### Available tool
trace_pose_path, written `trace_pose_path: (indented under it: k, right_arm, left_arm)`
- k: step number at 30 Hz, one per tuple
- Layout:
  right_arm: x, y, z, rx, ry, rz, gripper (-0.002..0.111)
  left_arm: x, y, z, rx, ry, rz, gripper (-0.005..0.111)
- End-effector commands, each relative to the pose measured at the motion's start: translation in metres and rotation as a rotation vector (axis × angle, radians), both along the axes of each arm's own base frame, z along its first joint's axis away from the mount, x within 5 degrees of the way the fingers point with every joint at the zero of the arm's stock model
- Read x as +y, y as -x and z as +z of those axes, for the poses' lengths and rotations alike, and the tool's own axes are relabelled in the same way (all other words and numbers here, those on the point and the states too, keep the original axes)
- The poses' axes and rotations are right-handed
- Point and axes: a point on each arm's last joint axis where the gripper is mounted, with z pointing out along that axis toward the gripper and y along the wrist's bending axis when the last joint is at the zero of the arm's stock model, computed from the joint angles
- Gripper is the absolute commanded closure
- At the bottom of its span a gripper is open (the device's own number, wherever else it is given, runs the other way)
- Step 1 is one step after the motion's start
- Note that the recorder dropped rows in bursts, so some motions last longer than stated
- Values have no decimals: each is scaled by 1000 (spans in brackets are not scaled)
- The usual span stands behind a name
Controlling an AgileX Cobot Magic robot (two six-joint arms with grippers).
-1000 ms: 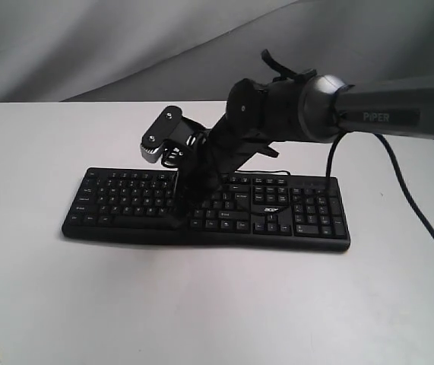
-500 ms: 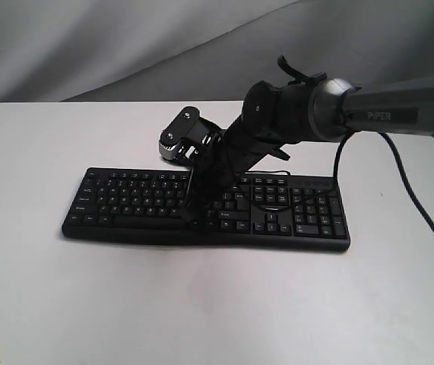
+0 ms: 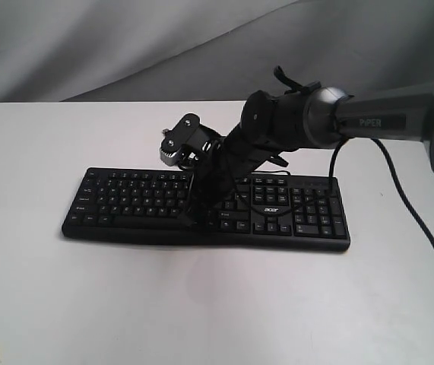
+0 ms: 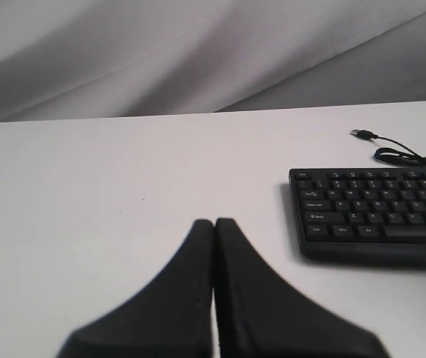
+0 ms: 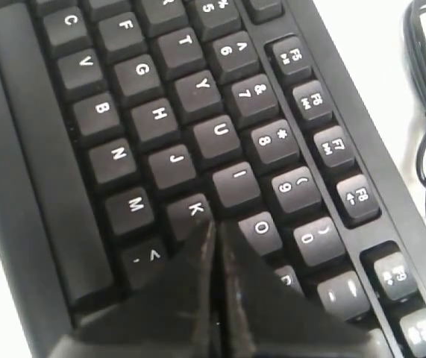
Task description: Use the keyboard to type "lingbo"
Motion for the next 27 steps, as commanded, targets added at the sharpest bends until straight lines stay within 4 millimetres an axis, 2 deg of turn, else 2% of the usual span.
trace_pose_path:
  k: [1,7,12,17,27]
  right_arm:
    - [-2,-2,3,-14,-6,-4,108]
    - [-2,-2,0,-4,-1,-2,108]
    - [3,-8,19,-45,-35,0,108]
    - [20,-10,35,-89,-66,21,108]
    - [22,-12,20,-73,-67,0,108]
  left_arm:
    - [0,0,-1,0,6,1,106]
    - [0,0,-1,0,6,1,106]
    - [0,0,-1,2,6,1,106]
    - [0,0,-1,2,6,1,106]
    - [0,0,-1,2,6,1,106]
